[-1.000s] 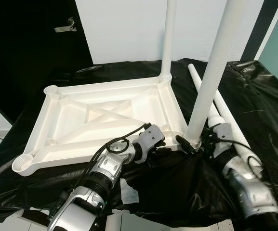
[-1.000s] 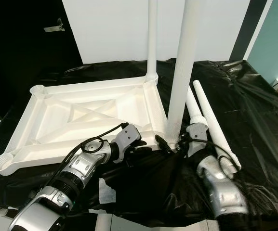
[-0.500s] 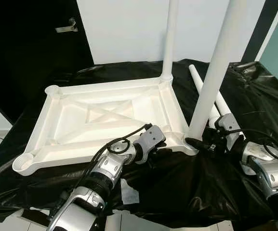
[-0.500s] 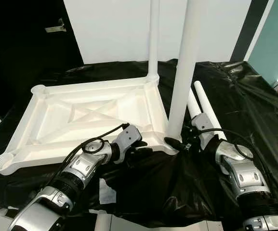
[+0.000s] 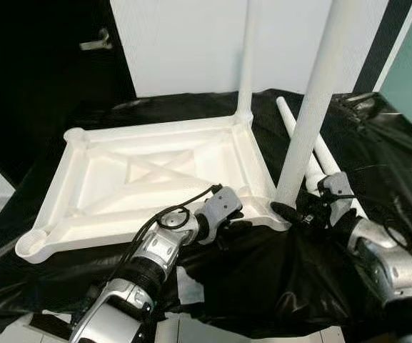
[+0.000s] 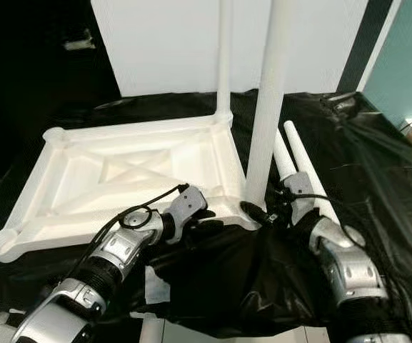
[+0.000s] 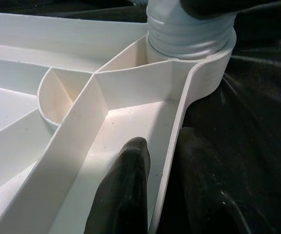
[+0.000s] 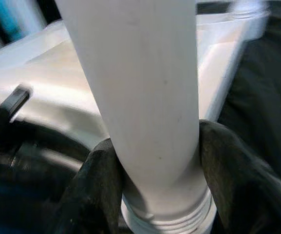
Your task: Building children table
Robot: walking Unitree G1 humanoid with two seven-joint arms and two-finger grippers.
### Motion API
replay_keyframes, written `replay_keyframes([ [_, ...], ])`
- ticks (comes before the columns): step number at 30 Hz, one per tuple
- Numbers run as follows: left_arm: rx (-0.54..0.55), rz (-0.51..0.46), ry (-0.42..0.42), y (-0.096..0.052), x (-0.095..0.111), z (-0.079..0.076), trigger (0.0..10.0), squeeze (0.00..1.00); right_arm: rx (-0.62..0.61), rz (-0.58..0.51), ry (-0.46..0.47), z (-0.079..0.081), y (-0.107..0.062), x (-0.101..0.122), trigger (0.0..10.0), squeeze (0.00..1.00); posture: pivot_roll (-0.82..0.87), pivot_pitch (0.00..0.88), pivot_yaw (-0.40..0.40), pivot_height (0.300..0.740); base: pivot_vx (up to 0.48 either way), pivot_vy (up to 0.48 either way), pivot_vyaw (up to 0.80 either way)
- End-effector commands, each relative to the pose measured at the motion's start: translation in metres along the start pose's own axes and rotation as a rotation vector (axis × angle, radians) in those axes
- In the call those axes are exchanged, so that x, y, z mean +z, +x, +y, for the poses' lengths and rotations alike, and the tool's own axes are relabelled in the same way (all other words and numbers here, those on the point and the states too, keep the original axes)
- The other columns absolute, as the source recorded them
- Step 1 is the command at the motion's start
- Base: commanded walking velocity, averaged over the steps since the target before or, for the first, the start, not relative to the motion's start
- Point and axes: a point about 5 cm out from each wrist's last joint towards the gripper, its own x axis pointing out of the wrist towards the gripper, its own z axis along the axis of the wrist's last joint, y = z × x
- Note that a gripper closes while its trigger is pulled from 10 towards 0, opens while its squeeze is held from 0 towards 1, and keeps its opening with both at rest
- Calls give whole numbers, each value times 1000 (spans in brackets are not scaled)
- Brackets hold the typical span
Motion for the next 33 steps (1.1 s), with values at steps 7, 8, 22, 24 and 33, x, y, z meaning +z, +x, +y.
replay_keyframes([
  [7, -120, 155, -127, 3, -44, -26, 10000, 0, -69, 30, 130, 53, 14, -18, 0, 0, -37, 0, 14, 740, 0, 0, 0],
  [8, -119, 162, -126, 2, -46, -25, 10000, 0, -149, 30, 128, 50, 14, -19, 0, 0, -33, 0, 12, 740, 0, 0, 0],
  [22, -112, 163, -129, 2, -48, -28, 10000, 0, -493, -129, 124, 31, 7, -5, 10000, 737, -25, 0, -8, 740, 0, 0, 0],
  [24, -110, 163, -130, 1, -48, -28, 10000, 0, -493, -127, 111, 31, 7, -5, 10000, 737, -25, 0, -8, 740, 0, 0, 0],
  [33, -119, 155, -129, 6, -45, -29, 10000, 0, -84, -92, -61, 24, 6, 1, 10000, 0, -52, 0, -1, 740, 0, 0, 0],
])
